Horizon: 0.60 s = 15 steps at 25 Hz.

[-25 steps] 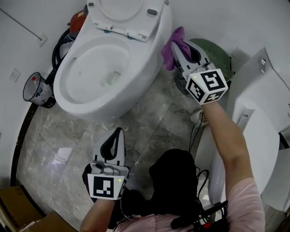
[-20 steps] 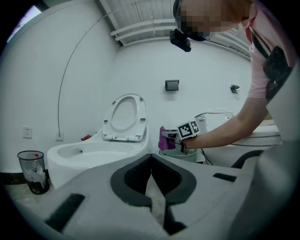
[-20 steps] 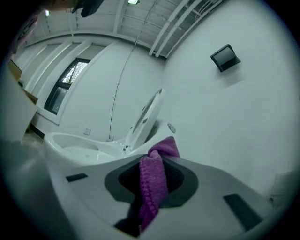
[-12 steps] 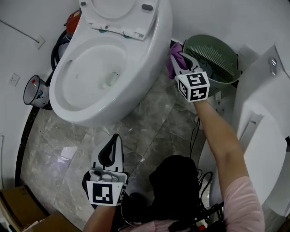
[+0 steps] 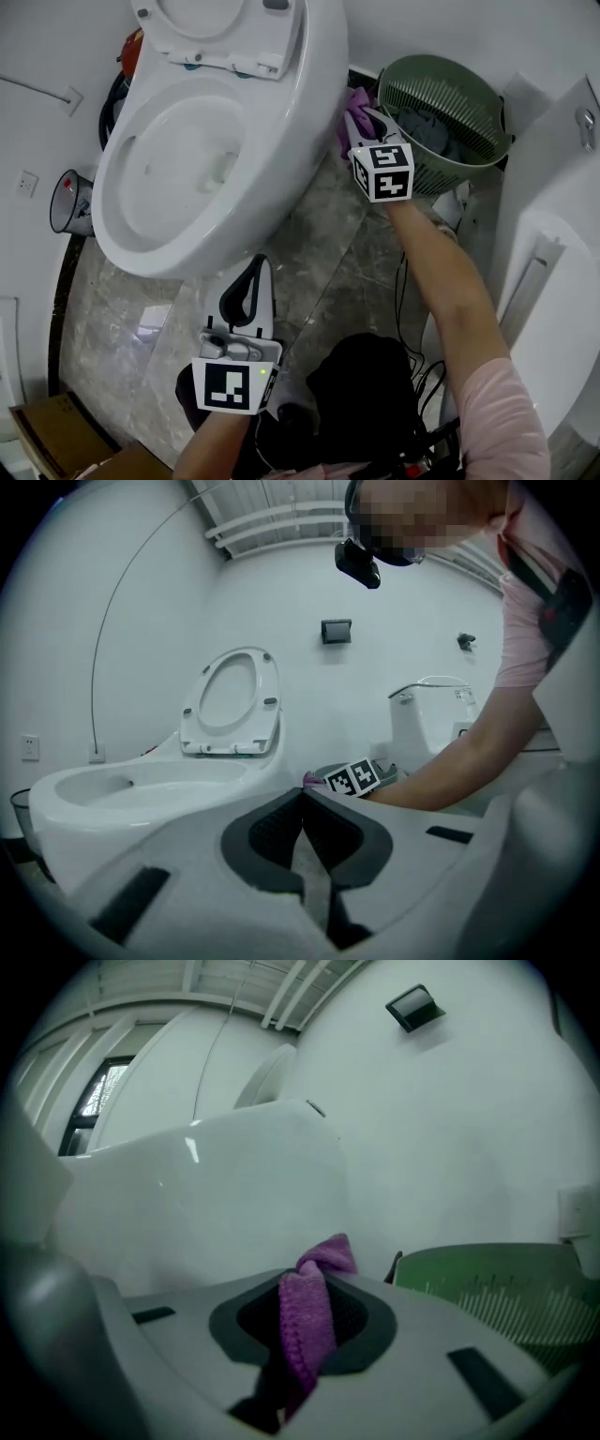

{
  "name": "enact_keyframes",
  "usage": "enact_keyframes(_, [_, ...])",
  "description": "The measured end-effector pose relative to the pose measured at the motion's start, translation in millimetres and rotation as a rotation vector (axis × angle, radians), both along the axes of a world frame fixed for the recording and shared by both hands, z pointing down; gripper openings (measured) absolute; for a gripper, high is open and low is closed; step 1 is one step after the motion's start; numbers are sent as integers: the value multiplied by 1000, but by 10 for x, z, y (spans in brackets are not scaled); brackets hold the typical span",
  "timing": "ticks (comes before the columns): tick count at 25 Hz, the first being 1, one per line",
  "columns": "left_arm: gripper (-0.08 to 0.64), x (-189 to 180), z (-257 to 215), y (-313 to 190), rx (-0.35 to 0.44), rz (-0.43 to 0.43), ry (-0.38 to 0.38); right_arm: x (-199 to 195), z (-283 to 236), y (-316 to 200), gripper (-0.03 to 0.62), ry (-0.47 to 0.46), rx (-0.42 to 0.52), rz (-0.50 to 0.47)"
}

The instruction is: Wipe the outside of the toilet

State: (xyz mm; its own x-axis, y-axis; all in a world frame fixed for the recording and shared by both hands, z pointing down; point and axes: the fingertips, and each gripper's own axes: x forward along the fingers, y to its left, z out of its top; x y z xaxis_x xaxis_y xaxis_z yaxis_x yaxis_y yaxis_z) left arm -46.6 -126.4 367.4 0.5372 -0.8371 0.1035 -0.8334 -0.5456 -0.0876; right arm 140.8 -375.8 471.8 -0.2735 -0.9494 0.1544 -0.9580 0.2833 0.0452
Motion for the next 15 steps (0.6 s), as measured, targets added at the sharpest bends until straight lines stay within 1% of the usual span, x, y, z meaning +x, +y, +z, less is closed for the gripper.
enact_keyframes(3, [8, 172, 43, -135, -19, 23, -14, 36, 95, -77, 63, -11, -8, 2])
enact_keyframes(5, [8, 262, 84, -197, -41, 32, -4, 45, 121, -137, 63, -18, -7, -5])
enact_keyframes(7, [8, 322, 104, -236, -46, 35, 5, 33, 132, -200, 63, -29, -4, -18])
enact_keyframes(13, [8, 396, 140, -258, -40, 43, -5, -1, 160, -338, 63, -58, 5, -62])
enact_keyframes(15, [8, 376, 178, -252, -54, 36, -14, -7, 163, -353, 63, -71, 12, -74])
